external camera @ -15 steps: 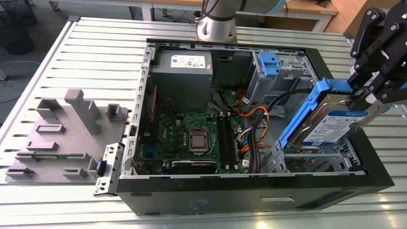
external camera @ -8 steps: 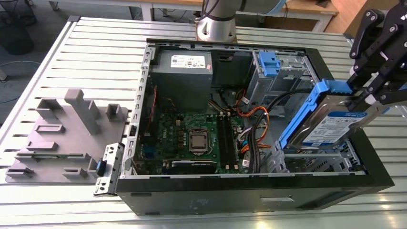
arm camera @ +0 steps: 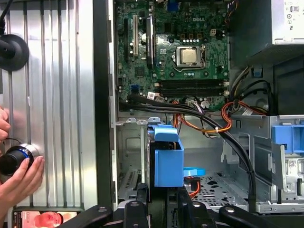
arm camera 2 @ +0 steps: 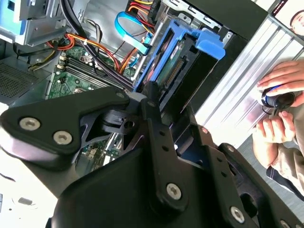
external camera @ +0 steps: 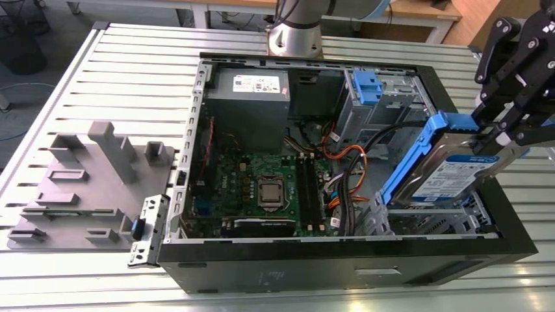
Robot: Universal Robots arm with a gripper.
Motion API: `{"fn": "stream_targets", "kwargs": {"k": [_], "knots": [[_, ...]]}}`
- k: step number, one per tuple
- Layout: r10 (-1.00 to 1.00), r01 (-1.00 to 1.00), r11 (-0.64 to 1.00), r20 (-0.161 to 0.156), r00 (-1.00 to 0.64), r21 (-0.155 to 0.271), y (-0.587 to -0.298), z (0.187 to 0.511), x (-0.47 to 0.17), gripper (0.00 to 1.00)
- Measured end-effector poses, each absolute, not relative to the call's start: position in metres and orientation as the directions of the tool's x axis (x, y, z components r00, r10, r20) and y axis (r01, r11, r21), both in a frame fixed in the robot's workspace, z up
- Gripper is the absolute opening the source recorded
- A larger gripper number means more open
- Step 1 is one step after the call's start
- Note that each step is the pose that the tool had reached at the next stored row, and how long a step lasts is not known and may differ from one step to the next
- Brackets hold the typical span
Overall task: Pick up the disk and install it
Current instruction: 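Insert the disk into the insertion slot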
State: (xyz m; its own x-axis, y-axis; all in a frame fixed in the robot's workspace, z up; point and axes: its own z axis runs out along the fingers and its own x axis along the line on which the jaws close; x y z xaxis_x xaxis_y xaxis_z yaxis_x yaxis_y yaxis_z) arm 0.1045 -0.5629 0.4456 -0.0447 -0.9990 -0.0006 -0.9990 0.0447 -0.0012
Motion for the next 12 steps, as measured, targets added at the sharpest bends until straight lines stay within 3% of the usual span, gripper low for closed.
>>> {"fn": "stream_targets", "kwargs": {"k": [12], "knots": [[-0.999, -0.999, 0.043, 0.000, -0.043, -0.001, -0.563, 0.429, 0.104, 0.35]]}}
